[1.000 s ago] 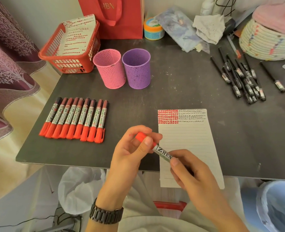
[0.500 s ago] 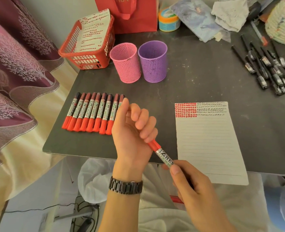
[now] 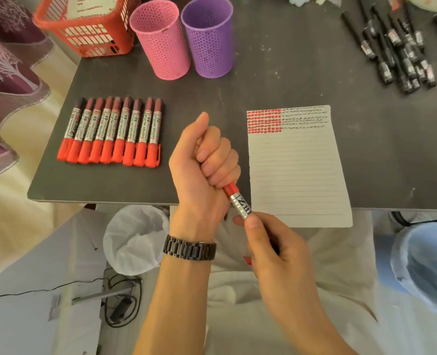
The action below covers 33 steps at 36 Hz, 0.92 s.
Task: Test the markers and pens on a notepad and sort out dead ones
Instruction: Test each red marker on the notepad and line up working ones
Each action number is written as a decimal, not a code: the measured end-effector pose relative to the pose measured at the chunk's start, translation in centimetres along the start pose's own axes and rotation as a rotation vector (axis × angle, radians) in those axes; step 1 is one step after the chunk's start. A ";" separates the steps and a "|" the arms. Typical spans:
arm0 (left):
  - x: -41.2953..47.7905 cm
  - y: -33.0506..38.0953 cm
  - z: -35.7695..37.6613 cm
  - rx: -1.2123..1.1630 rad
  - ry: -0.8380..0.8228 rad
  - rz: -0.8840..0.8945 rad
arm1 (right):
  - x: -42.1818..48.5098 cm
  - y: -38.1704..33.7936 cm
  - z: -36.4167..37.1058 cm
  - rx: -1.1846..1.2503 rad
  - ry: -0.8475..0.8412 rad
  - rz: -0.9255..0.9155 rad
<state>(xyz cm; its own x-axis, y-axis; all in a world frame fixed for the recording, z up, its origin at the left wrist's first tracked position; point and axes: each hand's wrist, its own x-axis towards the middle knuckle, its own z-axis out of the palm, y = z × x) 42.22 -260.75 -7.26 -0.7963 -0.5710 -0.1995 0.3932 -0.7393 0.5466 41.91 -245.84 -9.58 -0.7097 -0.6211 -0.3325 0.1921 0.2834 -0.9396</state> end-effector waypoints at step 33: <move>-4.4 2.9 -4.4 0.610 0.103 0.165 | 4.2 -3.4 -2.1 -0.333 -0.331 -0.185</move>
<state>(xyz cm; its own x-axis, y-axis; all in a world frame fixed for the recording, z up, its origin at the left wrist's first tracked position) 48.89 -262.00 -8.40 -0.6875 -0.7139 -0.1333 0.1507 -0.3198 0.9354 36.86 -247.90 -7.64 -0.4484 -0.8659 -0.2217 -0.1815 0.3310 -0.9260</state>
